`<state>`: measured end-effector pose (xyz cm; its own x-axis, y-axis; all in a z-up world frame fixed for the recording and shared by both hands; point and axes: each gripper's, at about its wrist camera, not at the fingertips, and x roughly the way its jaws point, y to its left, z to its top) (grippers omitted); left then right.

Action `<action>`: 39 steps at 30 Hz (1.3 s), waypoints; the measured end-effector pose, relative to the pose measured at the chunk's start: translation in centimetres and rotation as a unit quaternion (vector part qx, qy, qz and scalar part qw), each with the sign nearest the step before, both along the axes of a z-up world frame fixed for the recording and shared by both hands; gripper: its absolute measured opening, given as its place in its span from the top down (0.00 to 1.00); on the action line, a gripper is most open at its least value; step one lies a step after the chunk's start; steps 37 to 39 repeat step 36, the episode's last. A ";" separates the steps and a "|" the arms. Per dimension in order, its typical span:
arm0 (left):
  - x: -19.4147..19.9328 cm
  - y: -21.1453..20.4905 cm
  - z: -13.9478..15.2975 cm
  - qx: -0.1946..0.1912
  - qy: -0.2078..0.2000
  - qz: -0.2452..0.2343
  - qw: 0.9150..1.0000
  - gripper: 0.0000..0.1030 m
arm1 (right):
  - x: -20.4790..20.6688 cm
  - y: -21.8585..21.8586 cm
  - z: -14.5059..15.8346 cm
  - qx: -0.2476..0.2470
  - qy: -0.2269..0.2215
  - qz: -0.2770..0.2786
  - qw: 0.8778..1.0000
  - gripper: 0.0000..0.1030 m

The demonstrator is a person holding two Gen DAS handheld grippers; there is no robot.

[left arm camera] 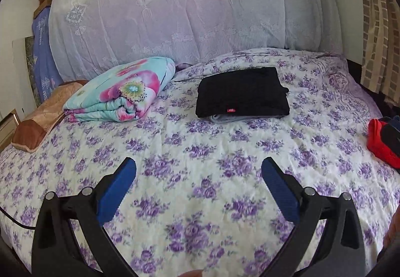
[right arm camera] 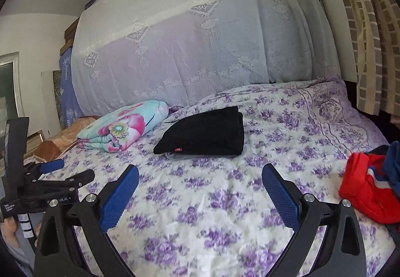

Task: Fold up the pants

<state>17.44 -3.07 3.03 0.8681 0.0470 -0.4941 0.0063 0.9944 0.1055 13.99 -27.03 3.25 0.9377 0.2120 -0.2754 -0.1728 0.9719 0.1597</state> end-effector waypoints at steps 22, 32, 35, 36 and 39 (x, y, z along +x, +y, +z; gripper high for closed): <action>6.1 -4.3 -4.6 0.015 -0.012 -0.031 0.999 0.05 | 5.6 -1.0 -3.9 0.016 0.014 -0.011 1.000 0.04; 6.1 -3.3 -4.6 -0.013 0.005 -0.031 0.999 0.05 | 5.4 -0.8 -4.2 0.016 0.018 -0.007 1.000 0.04; 6.1 -3.2 -4.7 -0.017 0.007 -0.030 0.999 0.05 | 5.4 -0.8 -4.2 0.015 0.017 -0.007 1.000 0.04; 6.1 -3.2 -4.7 -0.018 0.007 -0.030 0.999 0.05 | 5.4 -0.8 -4.2 0.016 0.018 -0.007 1.000 0.04; 6.1 -3.2 -4.7 -0.018 0.007 -0.030 0.999 0.05 | 5.4 -0.8 -4.2 0.016 0.018 -0.007 1.000 0.04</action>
